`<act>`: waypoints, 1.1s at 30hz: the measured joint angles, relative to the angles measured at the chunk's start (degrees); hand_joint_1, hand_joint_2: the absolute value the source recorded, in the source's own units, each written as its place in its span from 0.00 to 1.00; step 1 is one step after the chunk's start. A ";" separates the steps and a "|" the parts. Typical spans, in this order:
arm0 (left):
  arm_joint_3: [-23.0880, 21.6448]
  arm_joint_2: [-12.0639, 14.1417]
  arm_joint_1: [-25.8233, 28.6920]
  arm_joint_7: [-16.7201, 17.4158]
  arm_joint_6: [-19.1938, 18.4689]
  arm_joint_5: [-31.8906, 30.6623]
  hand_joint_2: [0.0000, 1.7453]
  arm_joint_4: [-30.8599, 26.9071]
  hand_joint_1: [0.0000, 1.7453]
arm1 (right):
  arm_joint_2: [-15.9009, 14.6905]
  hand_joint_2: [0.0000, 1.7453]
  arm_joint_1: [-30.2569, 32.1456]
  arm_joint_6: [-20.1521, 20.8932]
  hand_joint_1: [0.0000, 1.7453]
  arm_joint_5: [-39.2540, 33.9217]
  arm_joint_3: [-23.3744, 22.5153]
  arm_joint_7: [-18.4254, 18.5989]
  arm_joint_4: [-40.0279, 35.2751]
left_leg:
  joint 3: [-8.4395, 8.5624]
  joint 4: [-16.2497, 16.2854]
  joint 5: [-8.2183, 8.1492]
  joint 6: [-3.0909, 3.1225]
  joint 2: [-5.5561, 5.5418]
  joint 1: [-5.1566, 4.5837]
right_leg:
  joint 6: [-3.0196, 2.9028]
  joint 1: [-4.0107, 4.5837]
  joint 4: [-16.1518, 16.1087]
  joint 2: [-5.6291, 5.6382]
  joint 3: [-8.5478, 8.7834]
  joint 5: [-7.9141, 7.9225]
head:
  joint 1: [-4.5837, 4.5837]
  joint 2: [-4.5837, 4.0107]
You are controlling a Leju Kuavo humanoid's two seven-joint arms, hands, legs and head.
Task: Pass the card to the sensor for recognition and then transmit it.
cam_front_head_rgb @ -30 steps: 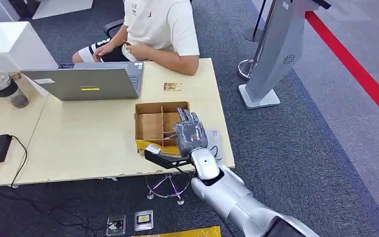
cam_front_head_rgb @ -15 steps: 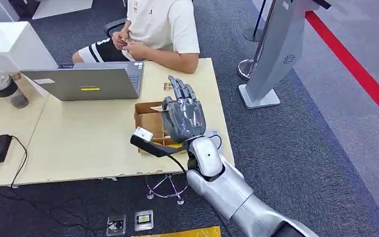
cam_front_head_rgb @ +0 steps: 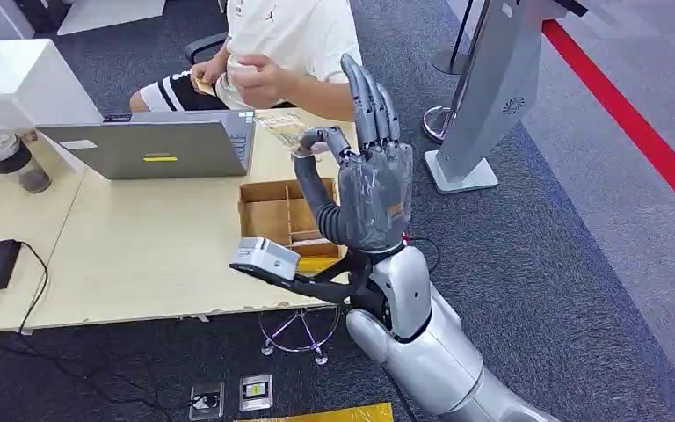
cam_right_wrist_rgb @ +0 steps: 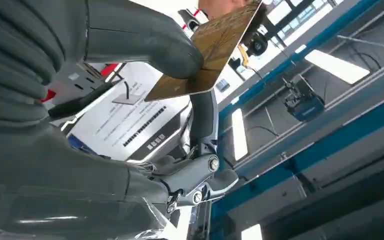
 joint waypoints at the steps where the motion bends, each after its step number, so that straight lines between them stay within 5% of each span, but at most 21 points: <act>1: -0.02 0.02 0.00 -0.44 -0.07 -0.11 1.00 0.00 0.00 | -0.13 1.00 -0.23 1.32 1.00 0.70 0.02 0.31 -0.05 | 0.00 0.00 0.00 0.00 0.00 0.00 | 0.00 0.00 0.01 -0.01 0.00 0.00 | 0.02 0.00; 6: -0.09 0.17 -0.29 -2.49 -0.46 -0.74 1.00 0.00 0.00 | 0.13 1.00 -6.23 11.15 1.00 2.23 0.24 1.60 7.44 | -0.03 0.00 0.02 -0.03 -0.02 0.00 | -0.01 0.00 0.02 -0.04 0.00 0.01 | 0.00 0.00; 12: -0.50 0.31 -0.31 -3.98 -1.07 -1.66 1.00 0.00 0.00 | 1.20 1.00 -11.96 12.44 1.00 6.34 0.94 4.92 23.15 | -0.10 0.00 0.07 -0.05 -0.24 0.00 | -0.01 0.00 0.03 -0.21 -0.02 0.02 | 0.04 0.00; 21: -1.49 0.39 -0.29 -5.99 -1.55 -3.06 1.00 0.00 0.00 | 0.22 1.00 -16.32 15.39 1.00 10.78 0.70 10.27 35.34 | -0.10 0.01 0.06 -0.04 -0.20 -0.01 | -0.01 -0.01 0.00 -0.10 -0.07 0.02 | -0.02 0.00; 22: -1.64 0.39 -0.29 -6.21 -1.57 -3.15 1.00 0.00 0.00 | 0.04 1.00 -16.60 15.70 0.66 11.70 0.66 10.43 36.44 | -0.09 0.01 0.06 -0.04 -0.20 -0.01 | -0.01 -0.01 0.00 -0.10 -0.06 0.02 | 0.02 0.00; 23: -1.88 0.39 -0.30 -6.27 -1.57 -3.21 1.00 0.00 0.00 | -0.13 1.00 -16.73 16.03 0.00 12.51 0.61 10.47 37.24 | -0.08 0.01 0.06 -0.04 -0.21 -0.01 | -0.01 -0.01 0.00 -0.11 -0.05 0.02 | 0.00 0.00; 33: -3.02 0.31 -0.26 -6.27 -1.35 -2.95 1.00 0.00 0.00 | -1.23 1.00 -16.85 14.91 0.00 15.94 -0.13 11.48 43.65 | -0.15 0.01 0.07 -0.05 -0.17 0.00 | -0.05 -0.01 0.02 -0.08 -0.14 0.06 | 0.00 0.00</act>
